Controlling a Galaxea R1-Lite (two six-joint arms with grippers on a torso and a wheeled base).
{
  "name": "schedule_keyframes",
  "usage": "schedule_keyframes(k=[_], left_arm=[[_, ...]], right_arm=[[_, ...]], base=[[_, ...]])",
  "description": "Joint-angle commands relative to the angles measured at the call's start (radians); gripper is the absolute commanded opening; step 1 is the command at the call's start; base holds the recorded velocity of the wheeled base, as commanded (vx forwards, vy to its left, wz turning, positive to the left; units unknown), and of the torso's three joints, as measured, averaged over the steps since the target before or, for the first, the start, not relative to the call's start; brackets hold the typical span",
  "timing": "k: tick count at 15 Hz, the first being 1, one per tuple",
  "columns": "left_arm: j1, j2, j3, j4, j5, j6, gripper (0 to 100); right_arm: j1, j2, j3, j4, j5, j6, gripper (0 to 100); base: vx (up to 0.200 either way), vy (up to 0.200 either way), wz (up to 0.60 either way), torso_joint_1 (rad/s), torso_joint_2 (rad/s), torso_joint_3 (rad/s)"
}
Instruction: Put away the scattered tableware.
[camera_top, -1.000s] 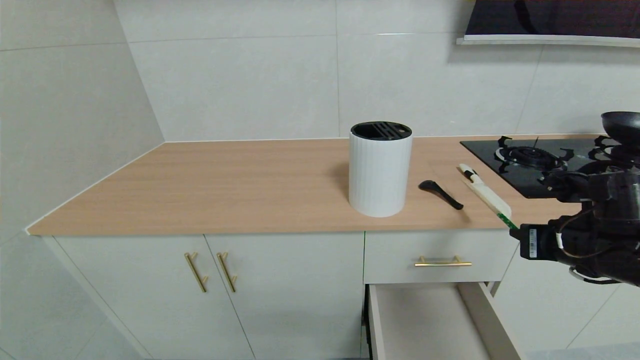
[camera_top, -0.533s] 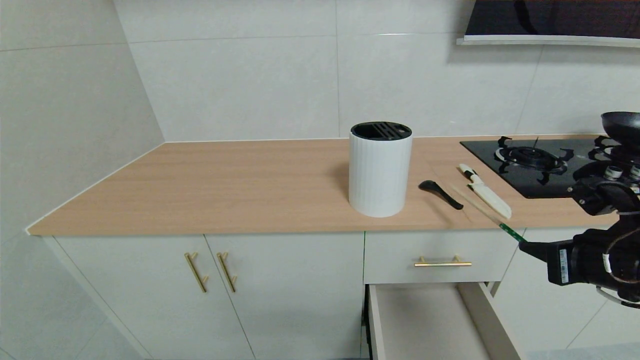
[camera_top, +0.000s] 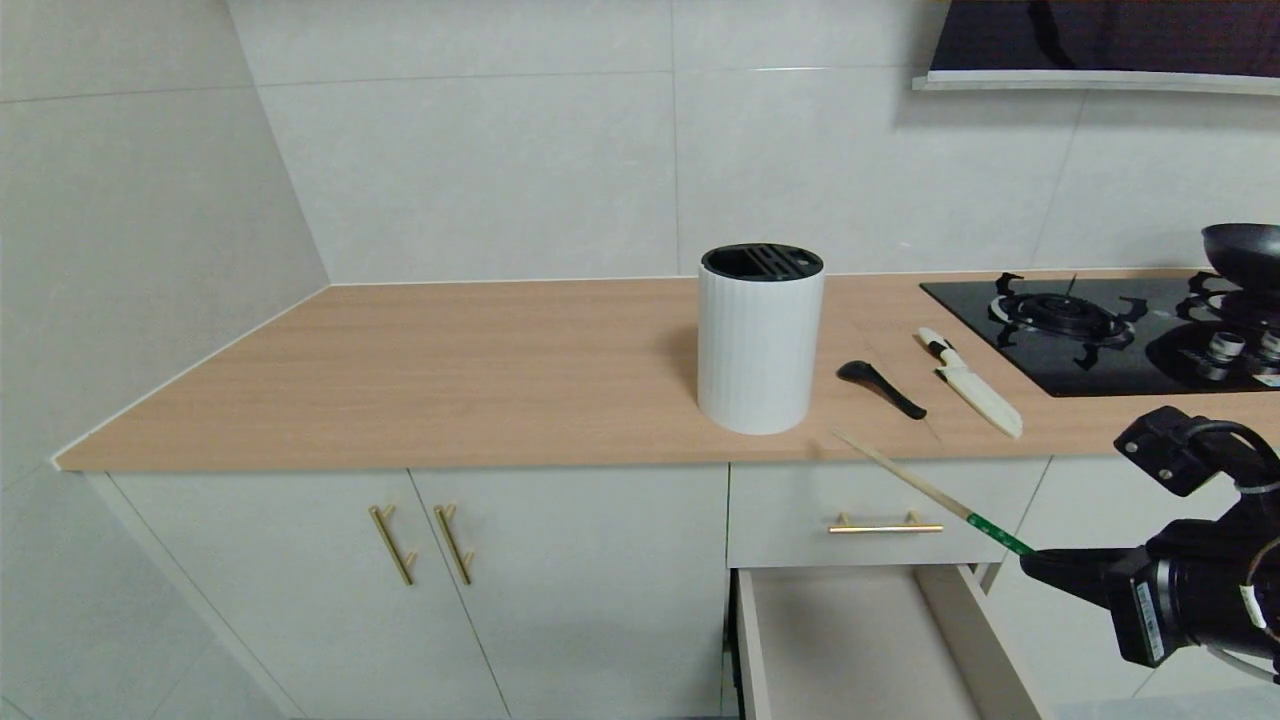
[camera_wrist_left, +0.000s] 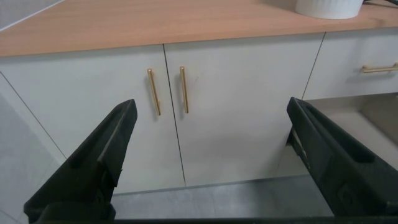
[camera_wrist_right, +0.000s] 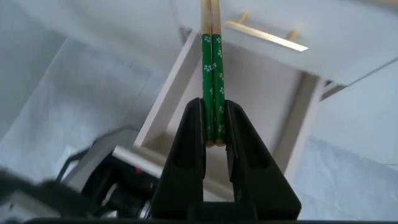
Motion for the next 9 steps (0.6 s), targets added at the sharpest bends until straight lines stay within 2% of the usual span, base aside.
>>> schedule_keyframes(k=[1,5,9], left_arm=[[0.000,0.001,0.000,0.000,0.000,0.000,100],[0.000,0.001,0.000,0.000,0.000,0.000,100],[0.000,0.001,0.000,0.000,0.000,0.000,100]], right_arm=[[0.020,0.004,0.012,-0.001,0.002,0.000,0],[0.033,0.006,0.032,-0.002,0.046,-0.031,0],[0.033,0.009,0.032,-0.002,0.046,-0.031,0]], base=[[0.000,0.000,0.00,0.000,0.00,0.000],[0.000,0.000,0.00,0.000,0.00,0.000],[0.000,0.000,0.00,-0.012,0.03,0.023]])
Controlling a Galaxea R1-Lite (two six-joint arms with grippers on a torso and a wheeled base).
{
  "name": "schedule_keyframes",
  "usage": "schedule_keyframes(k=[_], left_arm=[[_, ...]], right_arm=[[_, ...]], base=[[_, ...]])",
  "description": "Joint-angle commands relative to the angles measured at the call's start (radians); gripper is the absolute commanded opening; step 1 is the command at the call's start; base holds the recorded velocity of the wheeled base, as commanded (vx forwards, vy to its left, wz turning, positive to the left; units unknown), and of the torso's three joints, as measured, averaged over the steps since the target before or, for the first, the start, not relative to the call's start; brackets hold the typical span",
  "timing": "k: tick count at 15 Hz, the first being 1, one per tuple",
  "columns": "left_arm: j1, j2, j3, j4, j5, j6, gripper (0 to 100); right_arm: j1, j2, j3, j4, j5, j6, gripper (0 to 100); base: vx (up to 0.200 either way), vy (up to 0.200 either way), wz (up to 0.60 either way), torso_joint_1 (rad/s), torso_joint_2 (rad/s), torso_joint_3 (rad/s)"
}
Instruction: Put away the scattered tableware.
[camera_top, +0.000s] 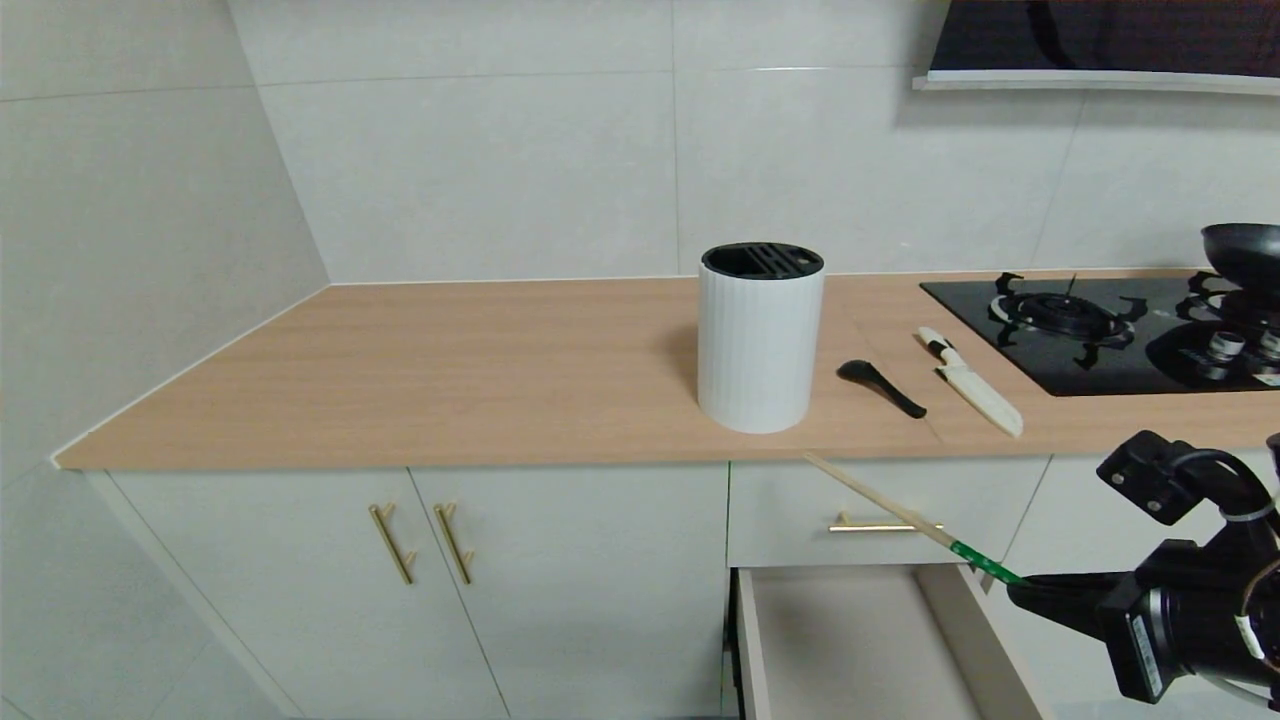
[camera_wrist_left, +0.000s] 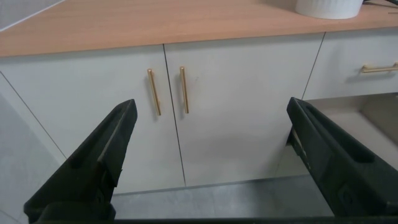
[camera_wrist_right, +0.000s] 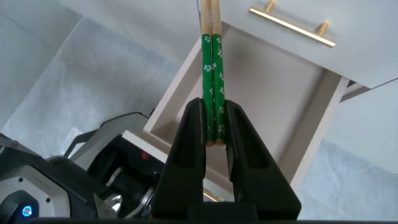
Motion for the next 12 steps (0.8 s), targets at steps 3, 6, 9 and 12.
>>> schedule_keyframes(k=[3,6,9,12], left_arm=[[0.002,0.001,0.000,0.000,0.000,0.000,100],[0.000,0.001,0.000,0.000,0.000,0.000,100],[0.000,0.001,0.000,0.000,0.000,0.000,100],[0.000,0.001,0.000,0.000,0.000,0.000,100]], right_arm=[[0.000,0.009,0.001,0.001,0.001,0.000,0],[0.002,0.013,0.001,0.001,0.001,-0.001,0],[0.008,0.019,0.000,0.001,0.001,-0.001,0],[0.009,0.052,-0.003,-0.006,0.003,-0.003,0]], base=[[0.000,0.000,0.00,-0.170,0.39,0.225],[0.000,0.000,0.00,-0.190,0.48,0.269],[0.000,0.000,0.00,-0.196,0.48,0.281],[0.000,0.000,0.00,-0.188,0.47,0.287]])
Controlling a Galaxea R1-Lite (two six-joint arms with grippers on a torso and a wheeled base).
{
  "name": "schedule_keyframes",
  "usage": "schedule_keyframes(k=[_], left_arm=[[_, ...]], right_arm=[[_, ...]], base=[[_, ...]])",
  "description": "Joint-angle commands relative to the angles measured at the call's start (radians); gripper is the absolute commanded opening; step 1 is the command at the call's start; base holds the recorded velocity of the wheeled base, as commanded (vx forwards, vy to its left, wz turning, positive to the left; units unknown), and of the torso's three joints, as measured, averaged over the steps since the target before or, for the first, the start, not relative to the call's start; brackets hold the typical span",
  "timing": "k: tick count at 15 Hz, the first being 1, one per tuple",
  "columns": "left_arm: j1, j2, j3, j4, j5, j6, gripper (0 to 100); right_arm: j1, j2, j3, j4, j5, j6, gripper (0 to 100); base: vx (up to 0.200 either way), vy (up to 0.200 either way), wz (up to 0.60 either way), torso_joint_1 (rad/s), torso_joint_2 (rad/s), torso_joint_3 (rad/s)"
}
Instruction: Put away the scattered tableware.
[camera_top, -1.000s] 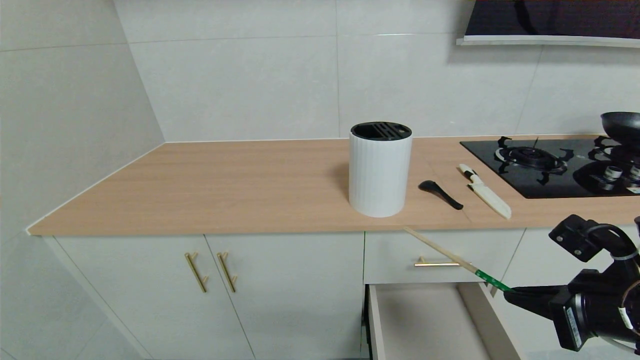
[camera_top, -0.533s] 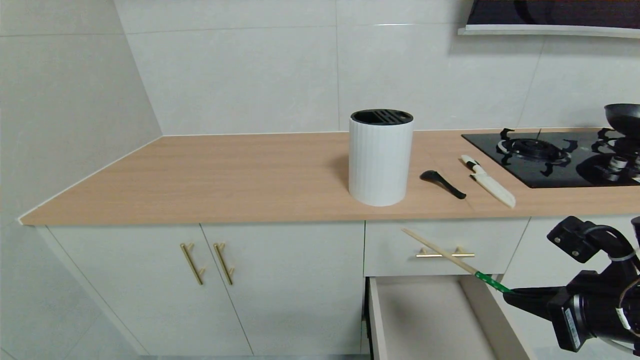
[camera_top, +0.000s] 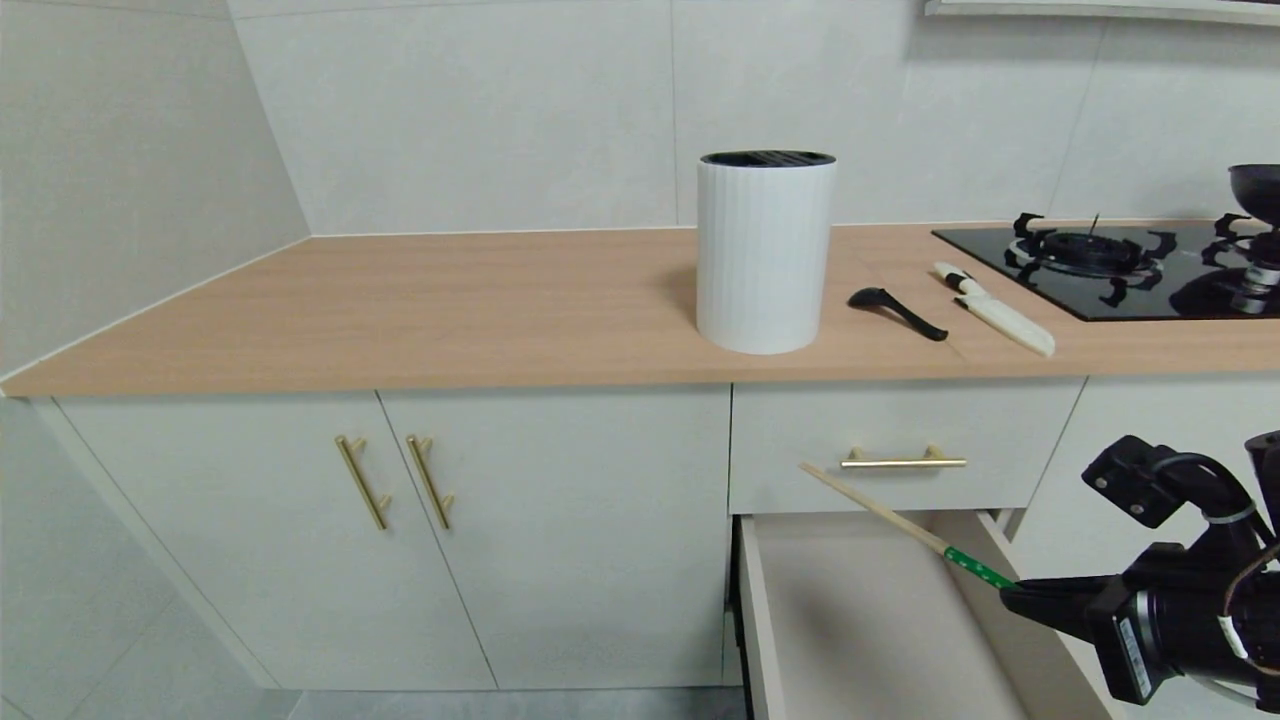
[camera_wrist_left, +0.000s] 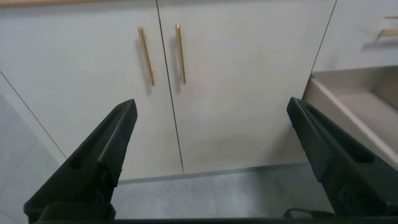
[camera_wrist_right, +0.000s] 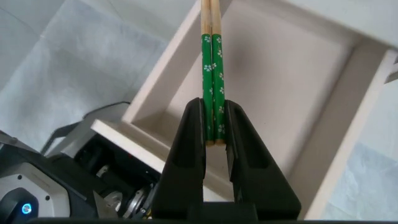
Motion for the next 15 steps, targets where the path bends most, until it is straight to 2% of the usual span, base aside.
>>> schedule_keyframes(k=[1,9,15], left_arm=[[0.000,0.001,0.000,0.000,0.000,0.000,100],[0.000,0.001,0.000,0.000,0.000,0.000,100],[0.000,0.001,0.000,0.000,0.000,0.000,100]], right_arm=[[0.005,0.040,-0.003,-0.005,0.000,-0.009,0],[0.036,0.184,-0.017,-0.065,-0.003,-0.026,0],[0.037,0.236,-0.023,-0.082,-0.004,-0.021,0]], base=[[0.000,0.000,0.00,-0.173,0.45,0.286],[0.000,0.000,0.00,-0.137,0.43,0.298],[0.000,0.000,0.00,-0.015,0.06,0.037]])
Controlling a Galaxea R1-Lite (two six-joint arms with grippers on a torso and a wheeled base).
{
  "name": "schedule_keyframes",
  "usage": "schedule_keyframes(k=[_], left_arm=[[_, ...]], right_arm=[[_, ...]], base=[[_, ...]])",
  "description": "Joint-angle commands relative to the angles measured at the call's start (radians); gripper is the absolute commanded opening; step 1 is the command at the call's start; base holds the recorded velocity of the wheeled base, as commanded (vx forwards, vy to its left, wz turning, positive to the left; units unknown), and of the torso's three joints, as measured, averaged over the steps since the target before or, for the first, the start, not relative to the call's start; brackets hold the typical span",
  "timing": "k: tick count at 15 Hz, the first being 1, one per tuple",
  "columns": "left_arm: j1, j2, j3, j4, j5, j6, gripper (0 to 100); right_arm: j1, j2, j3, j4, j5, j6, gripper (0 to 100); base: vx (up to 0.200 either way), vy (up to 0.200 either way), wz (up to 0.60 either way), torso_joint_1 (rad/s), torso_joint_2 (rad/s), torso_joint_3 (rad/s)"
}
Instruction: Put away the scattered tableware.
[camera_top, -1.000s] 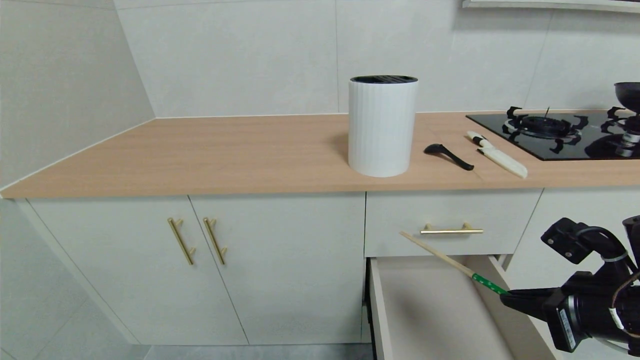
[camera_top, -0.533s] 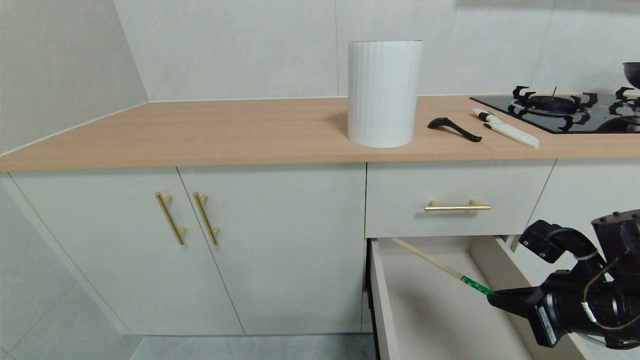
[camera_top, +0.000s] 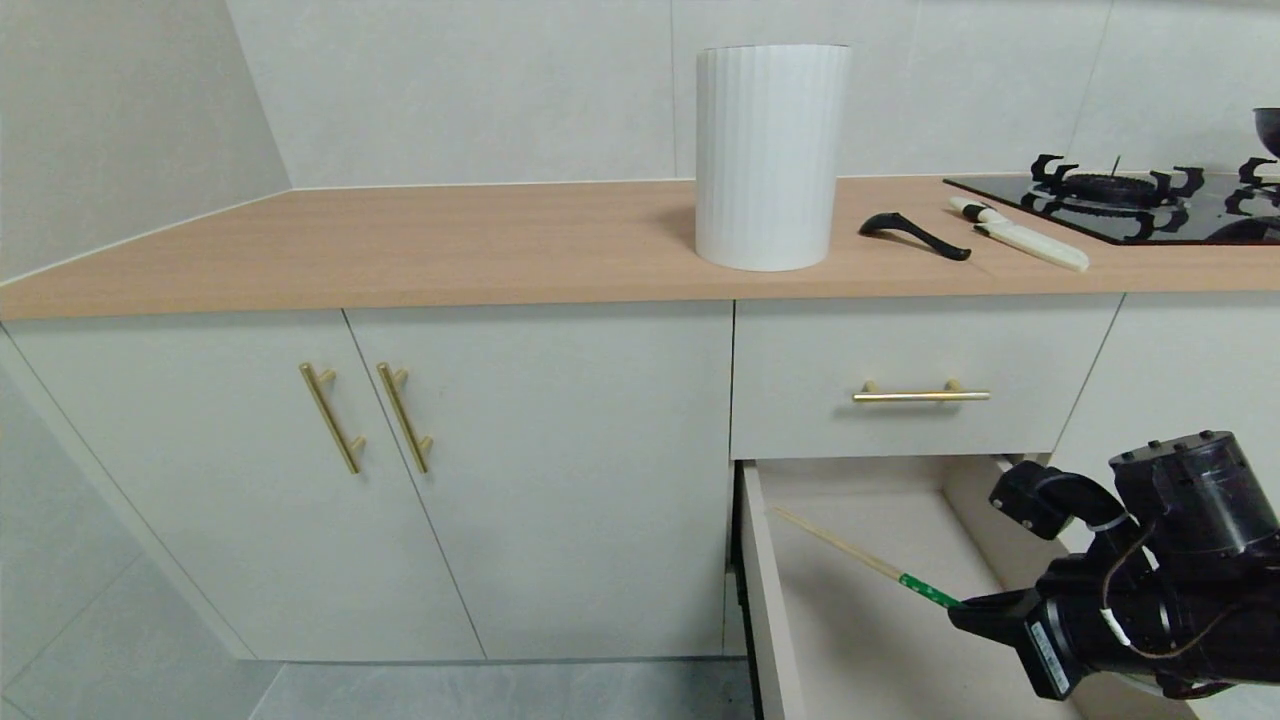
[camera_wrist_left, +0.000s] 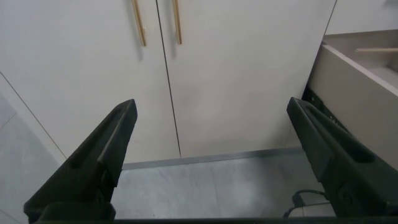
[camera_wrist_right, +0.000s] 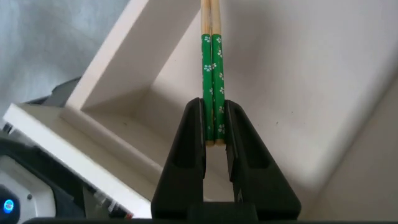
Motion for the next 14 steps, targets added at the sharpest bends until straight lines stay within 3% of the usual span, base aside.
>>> schedule_keyframes(k=[1,5,7,14], left_arm=[[0.000,0.001,0.000,0.000,0.000,0.000,100],[0.000,0.001,0.000,0.000,0.000,0.000,100],[0.000,0.001,0.000,0.000,0.000,0.000,100],[0.000,0.001,0.000,0.000,0.000,0.000,100]], right_arm=[[-0.002,0.036,-0.004,-0.037,-0.002,0.007,0],[-0.008,0.136,-0.021,-0.133,-0.045,0.072,0],[-0.005,0.205,-0.070,-0.135,-0.099,0.170,0],[0.074,0.430,-0.199,-0.139,-0.133,0.449,0]], base=[[0.000,0.000,0.00,0.000,0.00,0.000],[0.000,0.000,0.00,0.000,0.00,0.000],[0.000,0.000,0.00,0.000,0.00,0.000],[0.000,0.000,0.00,0.000,0.00,0.000]])
